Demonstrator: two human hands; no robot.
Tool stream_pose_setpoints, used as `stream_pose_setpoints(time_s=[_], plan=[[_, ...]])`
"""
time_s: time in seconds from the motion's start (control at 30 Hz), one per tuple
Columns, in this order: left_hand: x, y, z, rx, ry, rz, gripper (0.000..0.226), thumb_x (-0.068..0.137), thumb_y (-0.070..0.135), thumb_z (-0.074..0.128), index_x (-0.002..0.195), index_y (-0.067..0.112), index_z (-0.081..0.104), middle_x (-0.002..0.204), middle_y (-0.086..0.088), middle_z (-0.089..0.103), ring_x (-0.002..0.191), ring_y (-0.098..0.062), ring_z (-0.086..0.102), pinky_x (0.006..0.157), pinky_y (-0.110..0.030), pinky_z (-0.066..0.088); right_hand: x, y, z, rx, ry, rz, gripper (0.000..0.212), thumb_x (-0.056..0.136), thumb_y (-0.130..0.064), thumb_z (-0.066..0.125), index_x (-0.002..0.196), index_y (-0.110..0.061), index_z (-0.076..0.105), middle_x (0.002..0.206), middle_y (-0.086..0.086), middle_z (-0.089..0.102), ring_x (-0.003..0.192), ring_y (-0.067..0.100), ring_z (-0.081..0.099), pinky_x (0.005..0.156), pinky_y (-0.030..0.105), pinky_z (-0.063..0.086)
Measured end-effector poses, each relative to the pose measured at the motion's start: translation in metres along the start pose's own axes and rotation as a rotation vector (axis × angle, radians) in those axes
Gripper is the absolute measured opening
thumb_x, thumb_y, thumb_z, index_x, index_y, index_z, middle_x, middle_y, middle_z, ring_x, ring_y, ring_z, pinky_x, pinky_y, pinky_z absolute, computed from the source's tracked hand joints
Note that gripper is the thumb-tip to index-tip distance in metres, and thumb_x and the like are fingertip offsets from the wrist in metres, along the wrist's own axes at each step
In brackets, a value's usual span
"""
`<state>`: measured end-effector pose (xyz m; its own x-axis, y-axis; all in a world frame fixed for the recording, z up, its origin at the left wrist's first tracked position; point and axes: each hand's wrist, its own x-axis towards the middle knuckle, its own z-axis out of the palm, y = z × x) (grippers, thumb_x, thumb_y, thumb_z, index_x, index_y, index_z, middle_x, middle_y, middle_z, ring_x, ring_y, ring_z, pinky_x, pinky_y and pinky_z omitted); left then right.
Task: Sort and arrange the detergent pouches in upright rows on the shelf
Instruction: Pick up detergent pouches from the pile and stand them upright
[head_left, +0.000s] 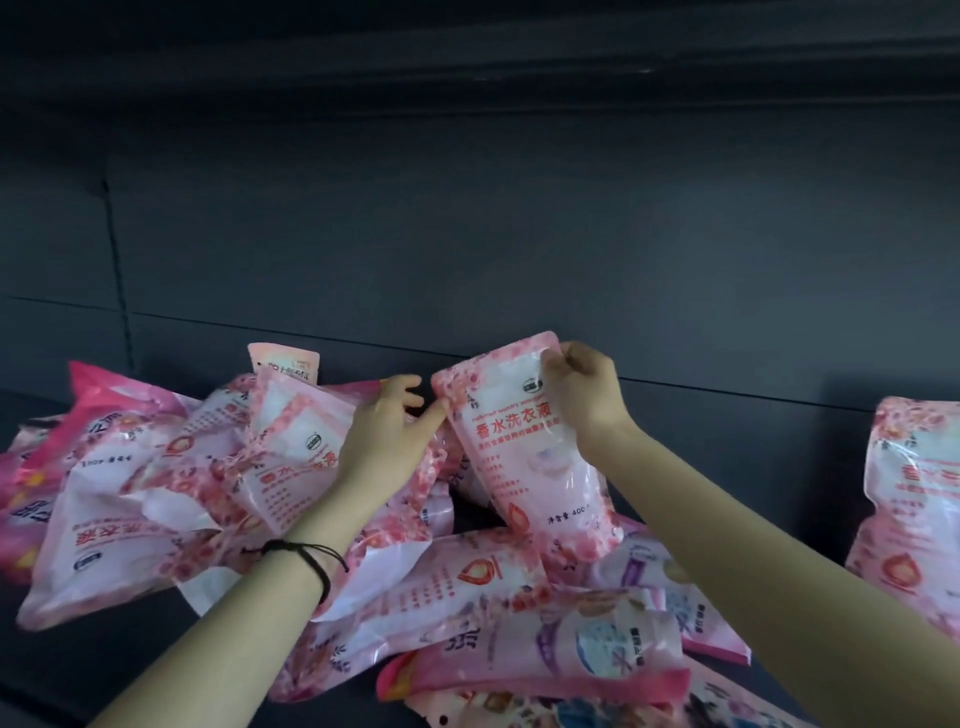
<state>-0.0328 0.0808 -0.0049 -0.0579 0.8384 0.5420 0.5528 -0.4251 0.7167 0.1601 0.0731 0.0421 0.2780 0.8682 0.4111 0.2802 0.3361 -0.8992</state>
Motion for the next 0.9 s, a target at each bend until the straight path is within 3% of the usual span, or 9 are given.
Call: stream_pose_setpoints(time_s=[0.07,0.2,0.33,0.47,0.6,0.73,0.8,0.9], plan=[[0.001,0.007,0.009,-0.276,-0.054,-0.104,0.046,0.089,0.042,0.062,0.128,0.018,0.055,0.114,0.005,0.064,0.097,-0.007,0.059,0.083,-0.024,0.045,-0.001,-0.001,-0.014,0.136,0.027,0.039,0.024,0.100,-0.023,0.045,0.080,-0.011,0.051,0.076,0.012,0.052,0.070,0.025,0.051,0.064,0.041,0.050],[0.002,0.018,0.034,-0.463,-0.123,-0.164,0.022,0.088,0.039,0.065,0.103,0.024,0.069,0.105,0.011,0.070,0.105,-0.011,0.062,0.098,-0.032,0.044,-0.013,0.002,-0.032,0.252,0.022,0.040,0.022,0.100,-0.020,0.047,0.082,-0.010,0.053,0.087,0.016,0.055,0.079,0.027,0.054,0.080,0.056,0.053],[-0.004,0.032,0.056,-0.602,-0.137,-0.112,0.011,0.094,0.023,0.060,0.085,0.022,0.066,0.079,0.013,0.073,0.077,-0.002,0.067,0.065,-0.011,0.049,-0.026,0.011,-0.044,0.244,-0.004,-0.003,0.022,0.098,-0.028,0.051,0.087,-0.012,0.061,0.086,0.010,0.066,0.079,0.025,0.062,0.077,0.045,0.056],[-0.008,0.043,0.065,-0.706,-0.068,-0.121,0.009,0.093,0.021,0.061,0.085,0.023,0.066,0.076,0.010,0.072,0.071,-0.002,0.067,0.062,-0.017,0.050,-0.044,0.025,-0.055,0.236,-0.056,0.121,0.029,0.096,-0.032,0.055,0.095,-0.005,0.064,0.093,0.010,0.074,0.086,0.027,0.072,0.079,0.044,0.059],[-0.013,0.081,0.076,-0.925,-0.087,-0.125,0.007,0.092,0.025,0.063,0.095,0.019,0.066,0.087,0.006,0.075,0.080,-0.009,0.071,0.062,-0.022,0.055,-0.061,0.026,-0.078,0.325,0.005,0.094,0.028,0.097,-0.026,0.055,0.086,-0.004,0.067,0.082,0.007,0.075,0.073,0.020,0.072,0.059,0.027,0.058],[-0.019,0.139,0.093,-1.099,-0.135,-0.082,0.011,0.092,0.030,0.062,0.098,0.020,0.063,0.091,0.003,0.074,0.080,-0.013,0.071,0.064,-0.028,0.056,-0.062,-0.004,-0.118,0.419,0.143,0.011,0.026,0.096,-0.025,0.057,0.075,-0.009,0.061,0.070,0.003,0.070,0.065,0.020,0.067,0.062,0.039,0.060],[-0.028,0.168,0.109,-1.126,-0.185,-0.051,0.008,0.094,0.028,0.061,0.091,0.021,0.061,0.083,0.005,0.073,0.073,-0.011,0.070,0.063,-0.028,0.057,-0.064,-0.010,-0.149,0.414,0.221,-0.027,0.026,0.095,-0.024,0.058,0.071,-0.013,0.058,0.065,0.001,0.067,0.059,0.019,0.065,0.059,0.037,0.057],[-0.048,0.201,0.143,-1.120,-0.331,-0.074,0.008,0.094,0.026,0.061,0.090,0.019,0.059,0.079,0.004,0.072,0.070,-0.012,0.069,0.065,-0.030,0.057,-0.074,-0.002,-0.206,0.393,0.297,-0.031,0.015,0.095,-0.020,0.058,0.081,-0.013,0.060,0.081,0.008,0.067,0.073,0.026,0.065,0.070,0.044,0.057]])
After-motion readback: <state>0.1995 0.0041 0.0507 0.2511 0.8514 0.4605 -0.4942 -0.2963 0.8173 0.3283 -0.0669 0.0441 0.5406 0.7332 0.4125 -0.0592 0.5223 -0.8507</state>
